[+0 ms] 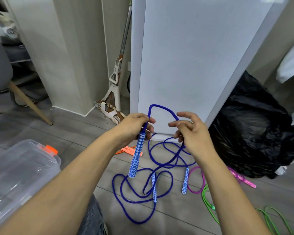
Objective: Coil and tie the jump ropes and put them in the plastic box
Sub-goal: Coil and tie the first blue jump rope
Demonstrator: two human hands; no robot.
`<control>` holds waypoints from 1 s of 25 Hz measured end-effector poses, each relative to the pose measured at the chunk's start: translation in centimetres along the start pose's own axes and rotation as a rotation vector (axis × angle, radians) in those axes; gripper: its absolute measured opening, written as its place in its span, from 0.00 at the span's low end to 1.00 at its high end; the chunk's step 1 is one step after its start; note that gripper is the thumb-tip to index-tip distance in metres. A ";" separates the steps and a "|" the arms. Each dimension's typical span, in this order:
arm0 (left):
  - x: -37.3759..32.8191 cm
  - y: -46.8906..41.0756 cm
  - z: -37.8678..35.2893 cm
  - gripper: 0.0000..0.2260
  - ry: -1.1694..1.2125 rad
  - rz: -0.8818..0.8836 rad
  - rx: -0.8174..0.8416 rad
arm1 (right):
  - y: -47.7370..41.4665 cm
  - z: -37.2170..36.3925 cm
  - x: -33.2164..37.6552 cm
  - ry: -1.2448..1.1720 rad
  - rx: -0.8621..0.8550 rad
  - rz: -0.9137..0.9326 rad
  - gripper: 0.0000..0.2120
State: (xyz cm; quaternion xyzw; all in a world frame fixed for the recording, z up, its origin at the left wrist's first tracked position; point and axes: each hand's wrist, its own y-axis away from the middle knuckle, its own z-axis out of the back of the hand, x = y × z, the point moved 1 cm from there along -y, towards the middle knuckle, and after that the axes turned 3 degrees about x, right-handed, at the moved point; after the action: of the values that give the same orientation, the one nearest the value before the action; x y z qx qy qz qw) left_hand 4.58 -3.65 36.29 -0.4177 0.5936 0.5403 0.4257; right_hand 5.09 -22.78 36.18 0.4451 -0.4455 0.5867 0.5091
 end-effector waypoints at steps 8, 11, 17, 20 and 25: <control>0.7 0.0 -1.4 0.11 -0.036 -0.018 0.091 | 1.0 -2.4 0.0 -0.003 -0.262 0.117 0.05; 1.0 -0.3 -1.6 0.11 -0.015 -0.024 0.057 | 1.5 -4.0 0.0 0.084 -0.143 0.095 0.11; 1.4 -0.7 -1.6 0.12 0.071 -0.047 -0.048 | 1.7 -4.8 -0.7 0.177 -0.055 0.108 0.06; 1.7 -0.7 -1.8 0.12 -0.085 -0.098 -0.038 | 1.8 -4.7 -0.8 0.267 -0.035 0.153 0.05; 1.4 -1.4 -0.6 0.09 -0.148 -0.152 -0.149 | 2.0 -4.8 -0.5 0.244 -0.018 0.123 0.03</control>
State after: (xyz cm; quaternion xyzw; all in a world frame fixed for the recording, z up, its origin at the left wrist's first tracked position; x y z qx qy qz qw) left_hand 5.49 -4.37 34.59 -0.4508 0.4855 0.5784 0.4759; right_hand 2.78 -18.37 34.57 0.3379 -0.4119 0.6624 0.5266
